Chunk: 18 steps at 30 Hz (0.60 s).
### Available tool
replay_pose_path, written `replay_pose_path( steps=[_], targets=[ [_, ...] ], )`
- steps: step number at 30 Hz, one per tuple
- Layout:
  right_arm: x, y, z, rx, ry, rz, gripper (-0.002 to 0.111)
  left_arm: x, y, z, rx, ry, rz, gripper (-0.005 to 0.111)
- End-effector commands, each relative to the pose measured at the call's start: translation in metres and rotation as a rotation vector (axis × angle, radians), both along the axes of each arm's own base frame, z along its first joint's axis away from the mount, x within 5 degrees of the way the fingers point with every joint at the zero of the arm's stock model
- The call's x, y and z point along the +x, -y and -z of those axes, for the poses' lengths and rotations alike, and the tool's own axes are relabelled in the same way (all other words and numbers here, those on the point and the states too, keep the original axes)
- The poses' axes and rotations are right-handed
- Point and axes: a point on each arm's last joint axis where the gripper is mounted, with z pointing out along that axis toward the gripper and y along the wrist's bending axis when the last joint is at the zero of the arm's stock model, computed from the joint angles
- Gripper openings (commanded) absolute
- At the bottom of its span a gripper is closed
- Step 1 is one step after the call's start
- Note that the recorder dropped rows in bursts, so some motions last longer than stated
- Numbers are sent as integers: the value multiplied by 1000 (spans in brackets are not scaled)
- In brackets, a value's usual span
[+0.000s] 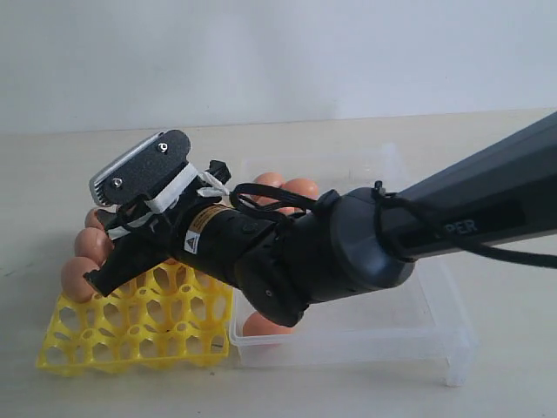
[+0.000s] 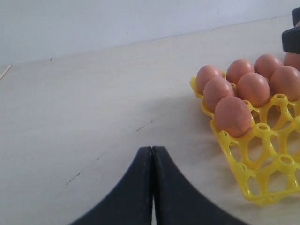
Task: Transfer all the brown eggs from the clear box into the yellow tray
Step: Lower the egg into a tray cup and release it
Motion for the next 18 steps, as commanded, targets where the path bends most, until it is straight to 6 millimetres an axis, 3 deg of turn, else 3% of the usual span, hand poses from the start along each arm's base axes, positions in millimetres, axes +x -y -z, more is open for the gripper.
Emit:
replay_pose_path(
  steps=[1, 11, 18],
  targets=[
    [4, -9, 3, 2, 39, -25, 0, 0, 0, -2, -9, 16, 4, 0],
    [-3, -18, 9, 1, 98, -117, 0, 0, 0, -2, -9, 16, 4, 0],
    [-4, -19, 26, -39, 82, -135, 0, 0, 0, -2, -9, 16, 4, 0]
  ],
)
